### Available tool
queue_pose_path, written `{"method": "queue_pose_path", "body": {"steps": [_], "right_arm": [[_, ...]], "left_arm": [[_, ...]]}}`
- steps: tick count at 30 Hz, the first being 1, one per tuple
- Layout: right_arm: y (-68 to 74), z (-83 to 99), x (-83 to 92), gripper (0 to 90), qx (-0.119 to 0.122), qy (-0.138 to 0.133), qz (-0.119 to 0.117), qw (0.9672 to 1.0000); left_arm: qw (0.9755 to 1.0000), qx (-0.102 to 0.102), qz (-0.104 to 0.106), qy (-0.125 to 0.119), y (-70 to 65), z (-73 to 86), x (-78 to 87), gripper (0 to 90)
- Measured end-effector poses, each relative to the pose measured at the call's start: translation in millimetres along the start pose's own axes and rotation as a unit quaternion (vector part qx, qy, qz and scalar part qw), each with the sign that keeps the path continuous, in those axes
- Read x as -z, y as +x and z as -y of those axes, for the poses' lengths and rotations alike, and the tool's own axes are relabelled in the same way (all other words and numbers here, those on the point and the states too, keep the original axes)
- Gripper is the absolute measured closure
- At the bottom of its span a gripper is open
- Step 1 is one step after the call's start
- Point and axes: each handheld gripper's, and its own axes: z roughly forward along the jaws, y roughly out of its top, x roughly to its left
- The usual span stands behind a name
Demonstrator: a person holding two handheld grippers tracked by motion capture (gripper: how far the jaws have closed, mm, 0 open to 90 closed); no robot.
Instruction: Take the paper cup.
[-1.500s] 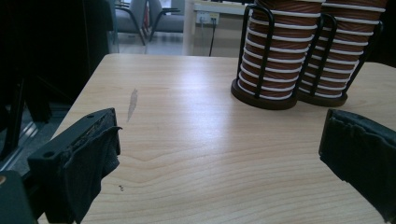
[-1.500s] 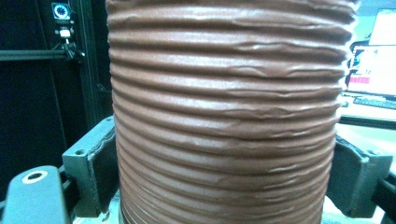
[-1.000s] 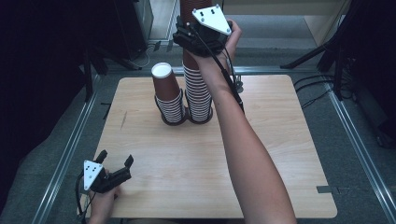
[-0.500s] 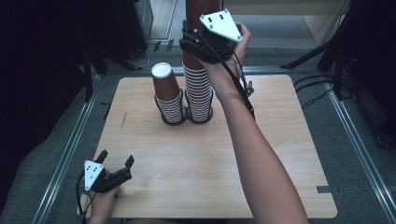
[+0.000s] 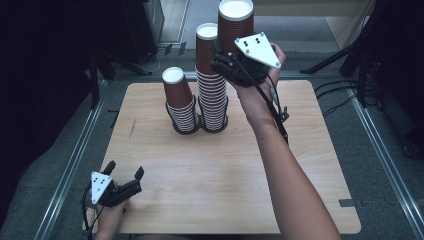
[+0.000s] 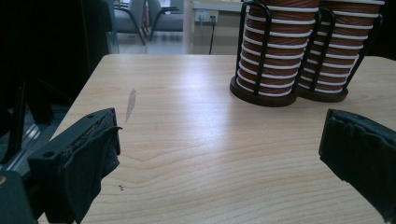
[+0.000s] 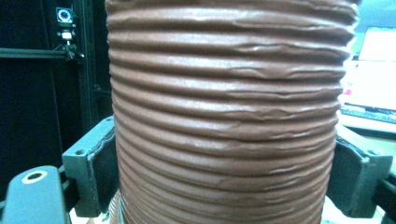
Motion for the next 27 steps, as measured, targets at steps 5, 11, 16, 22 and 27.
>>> {"method": "queue_pose_path", "body": {"steps": [5,11,16,22,27], "right_arm": [[-6.5,9.0,8.9,12.8,-0.003,0.003,0.004,1.0000],[-11.5,20.8,18.3,12.8,-0.001,0.008,0.009,0.9999],[-16.4,32.9,25.3,12.8,-0.002,0.015,0.014,0.9998],[-21.8,46.5,32.5,12.8,0.001,0.021,0.019,0.9996],[-25.9,56.3,38.1,12.7,-0.001,0.026,0.024,0.9994]], "left_arm": [[1.0000,-0.002,-0.001,0.001,-0.4,0.1,-0.2,0.0],[1.0000,-0.003,0.000,0.000,-0.9,0.2,-0.3,0.0],[1.0000,-0.003,0.000,0.001,-0.8,0.3,-0.3,0.0],[1.0000,-0.002,0.000,0.001,0.7,0.0,-0.3,0.0],[1.0000,-0.005,-0.001,0.002,-0.6,0.2,-0.8,0.0]]}}
